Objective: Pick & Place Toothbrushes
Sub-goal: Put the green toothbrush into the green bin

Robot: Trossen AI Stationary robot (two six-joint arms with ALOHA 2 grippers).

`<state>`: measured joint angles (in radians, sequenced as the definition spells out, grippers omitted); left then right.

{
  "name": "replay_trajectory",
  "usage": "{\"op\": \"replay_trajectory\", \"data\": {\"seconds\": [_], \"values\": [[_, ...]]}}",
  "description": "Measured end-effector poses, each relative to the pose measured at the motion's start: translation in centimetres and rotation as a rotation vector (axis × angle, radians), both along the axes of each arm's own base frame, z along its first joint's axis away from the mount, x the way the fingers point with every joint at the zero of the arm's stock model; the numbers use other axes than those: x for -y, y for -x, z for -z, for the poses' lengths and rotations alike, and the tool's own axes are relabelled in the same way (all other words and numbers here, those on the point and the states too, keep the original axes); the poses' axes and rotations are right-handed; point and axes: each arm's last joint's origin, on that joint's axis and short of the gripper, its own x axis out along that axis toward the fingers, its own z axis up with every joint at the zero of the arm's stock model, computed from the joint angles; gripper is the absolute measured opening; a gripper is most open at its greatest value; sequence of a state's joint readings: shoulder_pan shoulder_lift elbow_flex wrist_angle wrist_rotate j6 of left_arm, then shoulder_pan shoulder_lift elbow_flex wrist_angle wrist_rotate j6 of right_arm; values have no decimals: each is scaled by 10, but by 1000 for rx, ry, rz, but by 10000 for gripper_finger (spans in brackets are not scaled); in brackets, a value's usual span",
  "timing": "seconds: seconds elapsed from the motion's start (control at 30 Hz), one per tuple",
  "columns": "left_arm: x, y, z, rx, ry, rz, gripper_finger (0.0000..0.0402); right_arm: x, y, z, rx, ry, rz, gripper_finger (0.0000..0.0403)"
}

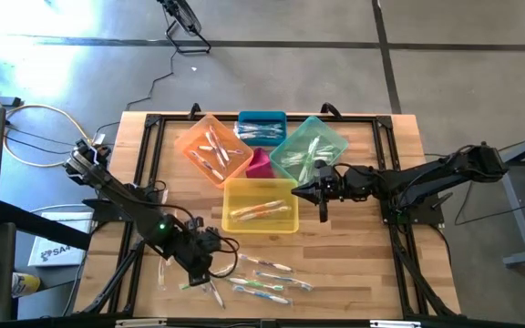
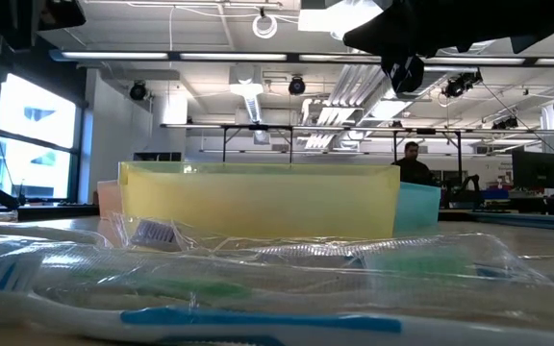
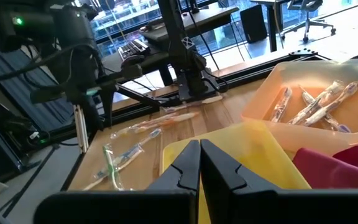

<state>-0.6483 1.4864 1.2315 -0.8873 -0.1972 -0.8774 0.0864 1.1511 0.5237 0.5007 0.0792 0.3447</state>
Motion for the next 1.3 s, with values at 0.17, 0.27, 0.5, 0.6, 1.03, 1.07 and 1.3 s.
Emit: {"op": "replay_trajectory", "data": {"seconds": [0.17, 0.27, 0.5, 0.6, 1.03, 1.07, 1.3], "values": [[5, -7, 13, -30, -33, 13, 129, 0, 0, 0, -4, 6, -1, 4], [11, -14, 23, -34, -36, 10, 151, 0, 0, 1, -6, 7, -1, 4], [22, -29, 52, -74, -60, 3, 169, 0, 0, 1, -11, 8, -1, 4], [26, -32, 64, -125, -55, 9, 171, 0, 0, 2, -14, 5, -1, 4], [38, -42, 104, -290, 26, -11, 171, 0, 0, 3, -25, 3, 0, 4], [39, -43, 106, -290, 31, -9, 171, 0, 0, 3, -25, 3, -1, 4], [40, -44, 110, -292, 34, -7, 171, 0, 0, 3, -26, 3, 0, 4]]}}
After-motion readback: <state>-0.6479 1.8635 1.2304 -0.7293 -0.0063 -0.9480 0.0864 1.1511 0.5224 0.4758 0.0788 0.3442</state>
